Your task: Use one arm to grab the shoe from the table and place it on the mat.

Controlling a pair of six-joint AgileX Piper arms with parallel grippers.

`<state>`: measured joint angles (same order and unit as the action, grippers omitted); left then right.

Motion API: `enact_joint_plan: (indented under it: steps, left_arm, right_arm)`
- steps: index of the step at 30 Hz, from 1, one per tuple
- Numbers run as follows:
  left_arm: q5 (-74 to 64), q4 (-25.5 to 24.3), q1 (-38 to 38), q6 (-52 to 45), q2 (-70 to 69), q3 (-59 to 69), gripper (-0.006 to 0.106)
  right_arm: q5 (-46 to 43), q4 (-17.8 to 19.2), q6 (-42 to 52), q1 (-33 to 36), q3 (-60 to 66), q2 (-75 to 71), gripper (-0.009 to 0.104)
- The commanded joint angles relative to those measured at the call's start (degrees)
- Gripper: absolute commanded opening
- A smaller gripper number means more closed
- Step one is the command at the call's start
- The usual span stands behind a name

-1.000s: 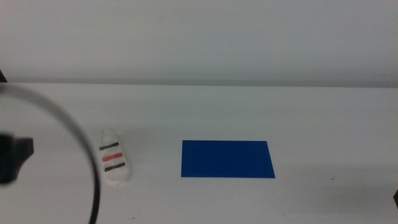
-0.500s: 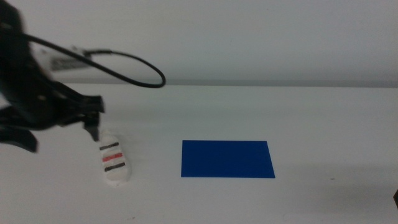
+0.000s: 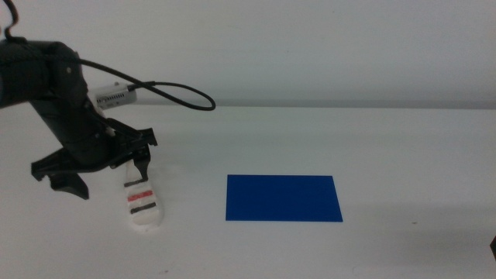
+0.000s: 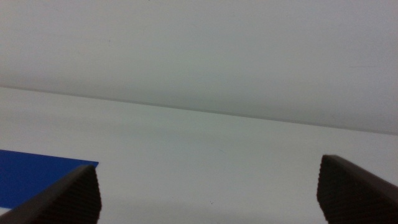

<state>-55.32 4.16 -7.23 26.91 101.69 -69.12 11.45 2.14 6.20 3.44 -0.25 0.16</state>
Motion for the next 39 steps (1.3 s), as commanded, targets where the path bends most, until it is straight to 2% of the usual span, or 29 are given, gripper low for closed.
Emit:
enact_joint_plan:
  steps: [1, 5, 11, 14, 18, 30, 32, 35, 39]
  left_arm:
    - [1.6, 1.6, -0.2, 0.6, 1.1, -0.4, 0.080]
    - [1.7, 1.9, -1.4, 1.2, 2.4, -1.1, 0.076]
    - [2.3, 0.0, -2.5, 3.6, 3.5, -2.1, 0.075]
    - [2.5, -0.2, -2.5, 4.3, 4.0, -2.1, 0.081]
    - [2.6, -0.3, -2.5, 4.6, 5.4, -2.6, 0.094]
    - [5.7, -0.4, -2.5, 3.5, 10.1, -2.7, 0.092]
    - [6.1, -1.0, -2.5, 2.7, 10.3, -2.7, 0.086]
    - [5.6, -1.1, -2.5, 2.5, 10.7, -2.7, 0.064]
    - [3.3, -0.7, -2.5, 2.9, 10.5, -2.9, 0.014]
  right_arm:
    - [-0.4, 0.1, 0.0, 0.0, 2.4, -2.2, 0.093]
    - [-0.4, 0.1, 0.0, 0.0, 2.4, -2.2, 0.093]
    - [-0.4, 0.1, 0.0, 0.0, 2.4, -2.2, 0.093]
    - [-0.4, 0.1, 0.0, 0.0, 2.4, -2.2, 0.093]
    - [-0.4, 0.1, 0.0, 0.0, 2.4, -2.2, 0.093]
    - [-0.4, 0.1, 0.0, 0.0, 2.4, -2.2, 0.093]
    - [-0.4, 0.1, 0.0, 0.0, 2.4, -2.2, 0.093]
    - [-0.4, 0.1, 0.0, 0.0, 2.4, -2.2, 0.093]
    - [-0.4, 0.1, 0.0, 0.0, 2.4, -2.2, 0.093]
